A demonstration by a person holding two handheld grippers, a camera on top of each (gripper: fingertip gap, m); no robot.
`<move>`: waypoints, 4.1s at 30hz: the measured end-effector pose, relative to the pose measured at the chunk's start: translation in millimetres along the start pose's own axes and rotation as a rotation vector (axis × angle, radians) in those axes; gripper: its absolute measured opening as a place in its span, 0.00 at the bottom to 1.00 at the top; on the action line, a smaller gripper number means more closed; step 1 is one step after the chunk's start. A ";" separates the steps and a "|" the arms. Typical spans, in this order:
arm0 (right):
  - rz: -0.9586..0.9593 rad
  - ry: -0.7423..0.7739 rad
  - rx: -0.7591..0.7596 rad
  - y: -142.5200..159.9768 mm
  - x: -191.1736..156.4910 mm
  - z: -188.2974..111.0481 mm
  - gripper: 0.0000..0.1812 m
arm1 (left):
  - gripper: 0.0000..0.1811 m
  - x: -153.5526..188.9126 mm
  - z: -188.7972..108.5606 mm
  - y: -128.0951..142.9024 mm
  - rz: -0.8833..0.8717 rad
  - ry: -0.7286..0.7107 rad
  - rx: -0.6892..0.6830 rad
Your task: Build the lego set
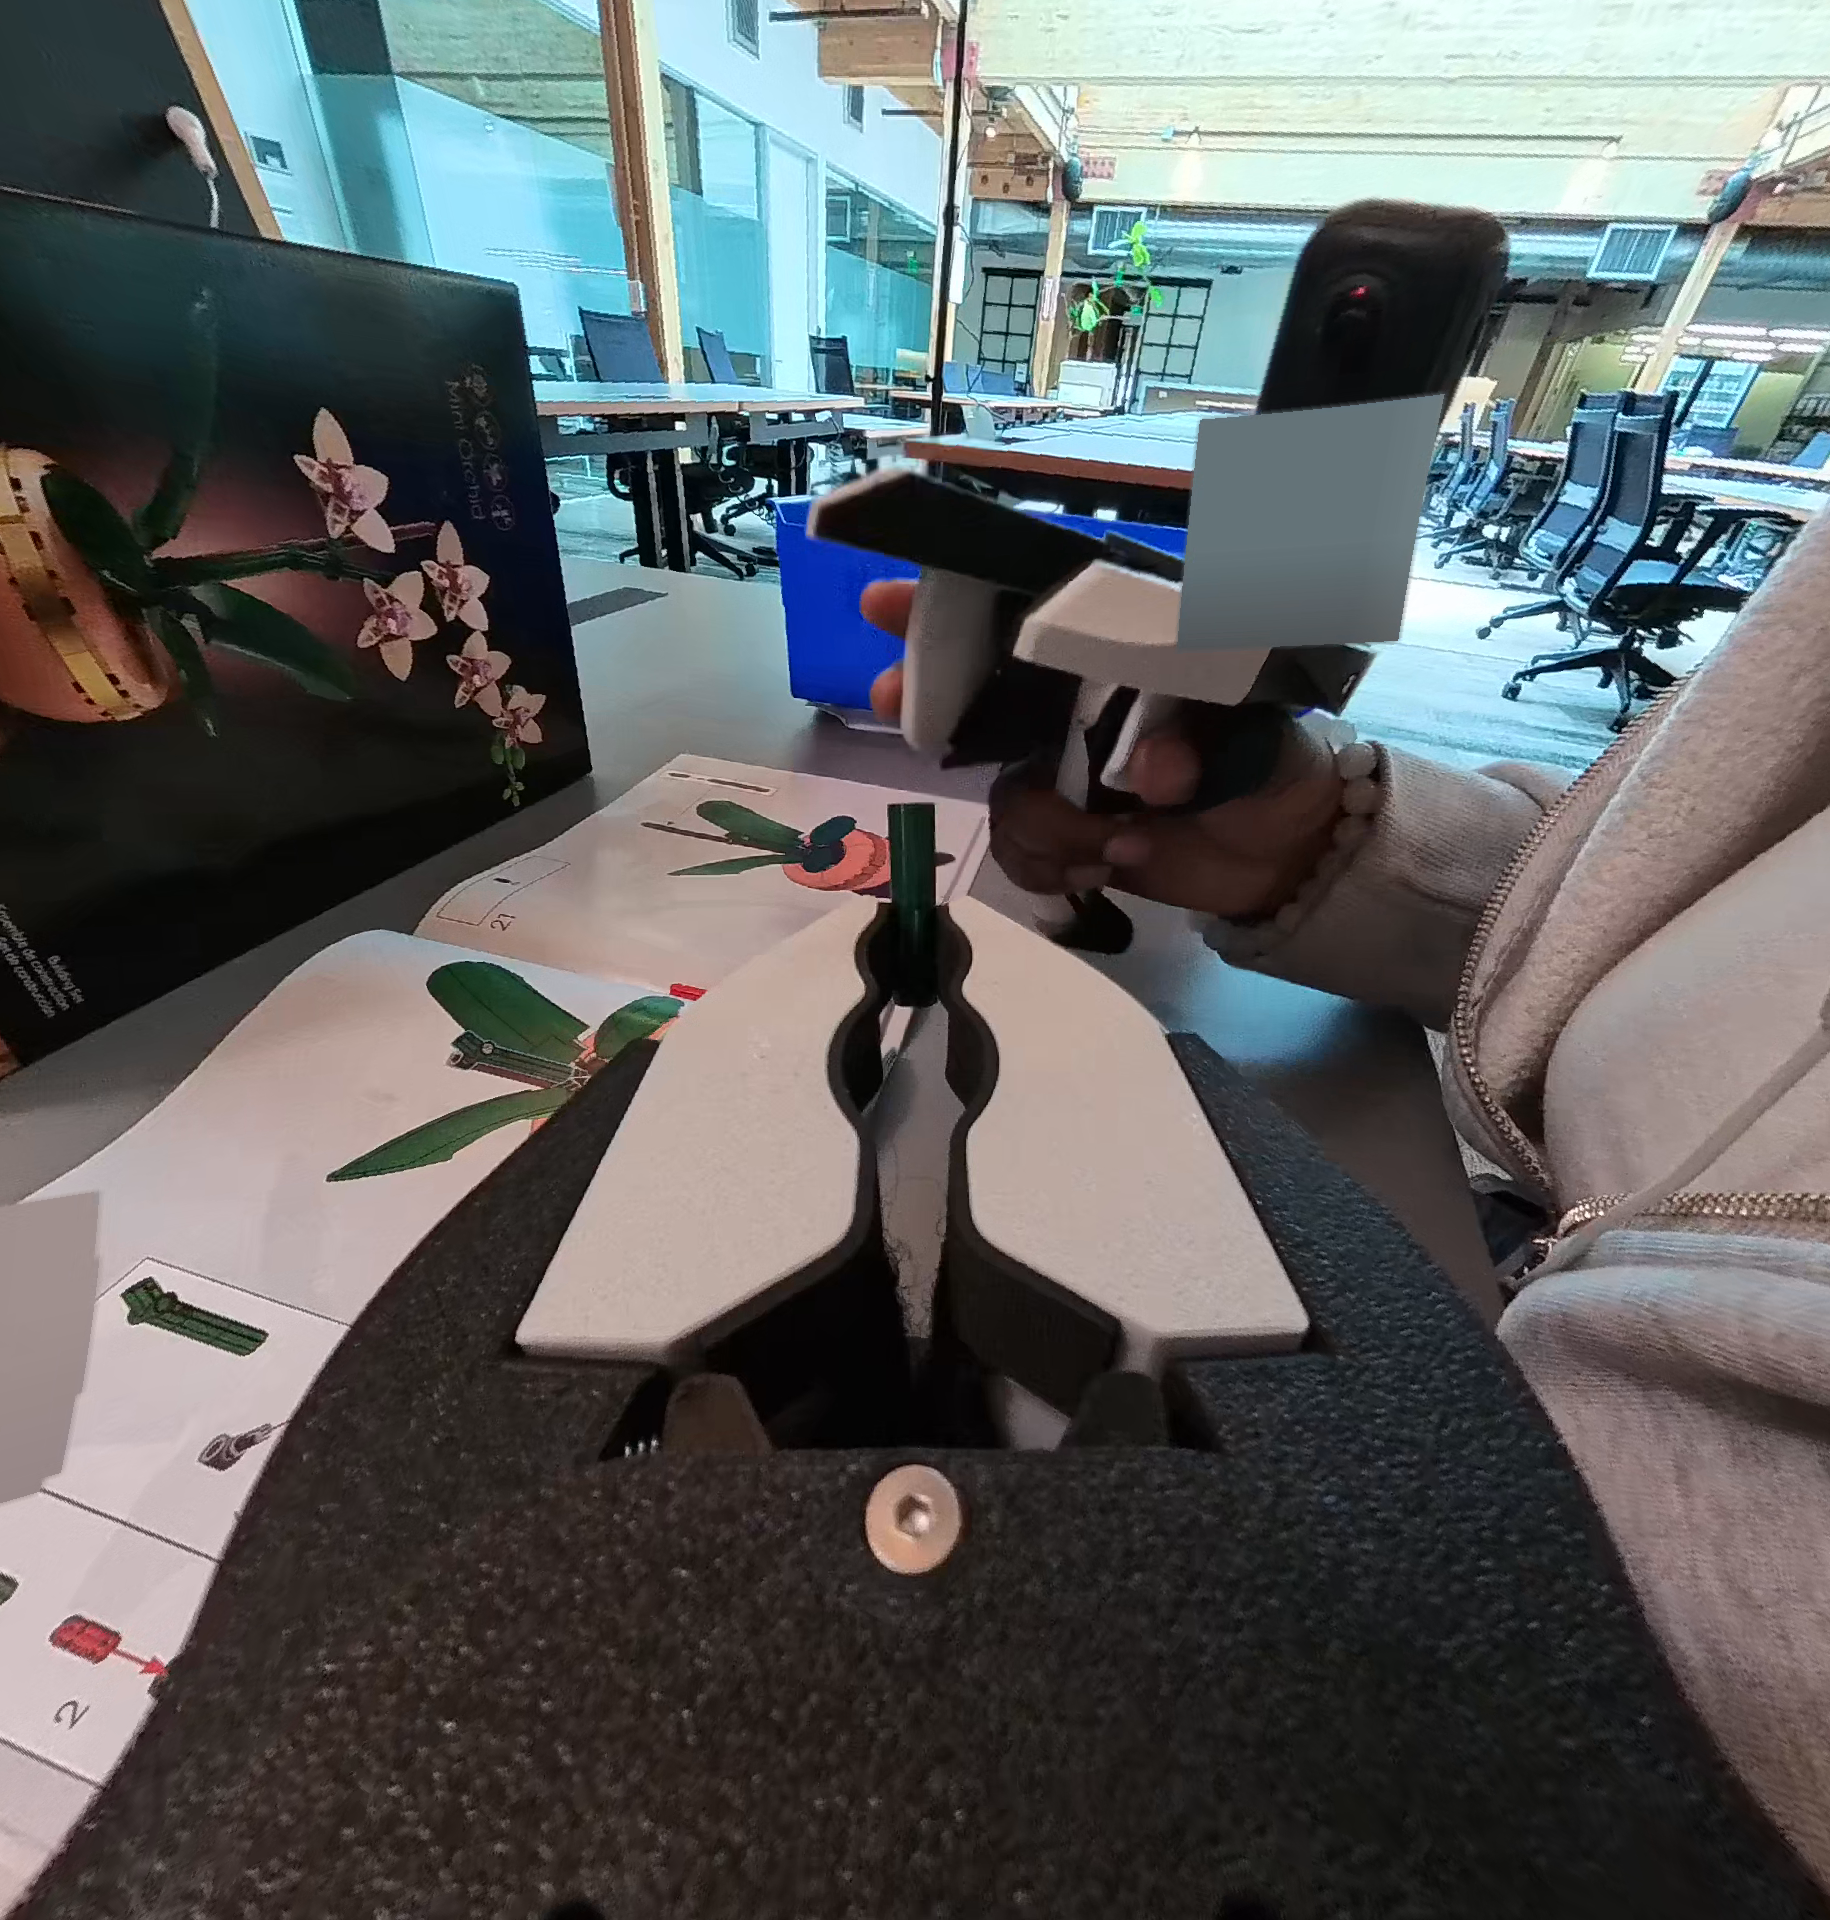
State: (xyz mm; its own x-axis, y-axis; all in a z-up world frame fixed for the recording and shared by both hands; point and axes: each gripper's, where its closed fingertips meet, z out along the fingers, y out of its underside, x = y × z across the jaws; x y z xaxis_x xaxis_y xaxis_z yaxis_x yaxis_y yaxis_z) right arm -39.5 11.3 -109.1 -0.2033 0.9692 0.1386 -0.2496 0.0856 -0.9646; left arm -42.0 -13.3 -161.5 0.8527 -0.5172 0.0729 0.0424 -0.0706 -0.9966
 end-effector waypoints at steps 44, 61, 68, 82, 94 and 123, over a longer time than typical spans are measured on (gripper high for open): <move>0.030 0.072 -0.135 45.9 39.3 15.6 0.03 | 0.03 -12.0 -5.6 -4.3 -0.055 -0.039 0.040; 0.018 -0.042 -0.196 54.3 18.0 20.3 0.02 | 0.03 -15.5 -7.1 -5.8 -0.072 -0.051 0.054; 0.006 -0.039 -0.197 54.6 17.6 20.8 0.02 | 0.03 -15.9 -7.1 -5.9 -0.075 -0.052 0.055; 0.093 -0.192 -0.805 95.8 52.2 -25.5 0.13 | 0.03 -21.2 -8.2 -6.9 -0.115 -0.067 0.067; 0.186 -0.407 -1.228 152.2 61.3 -30.3 0.09 | 0.03 -23.2 -9.5 -5.7 -0.088 -0.091 0.056; -0.486 -0.971 -1.122 140.0 50.3 -21.8 0.08 | 0.03 -16.7 -4.3 -2.7 -0.083 -0.054 0.030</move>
State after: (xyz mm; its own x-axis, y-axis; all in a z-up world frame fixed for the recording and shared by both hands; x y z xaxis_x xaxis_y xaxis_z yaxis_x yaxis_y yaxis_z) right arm -64.1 77.1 -242.1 -0.9371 0.3217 0.1351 0.2477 0.8861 -0.3918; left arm -58.7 -8.2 -159.9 0.8726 -0.4636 0.1541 0.1293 -0.0851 -0.9880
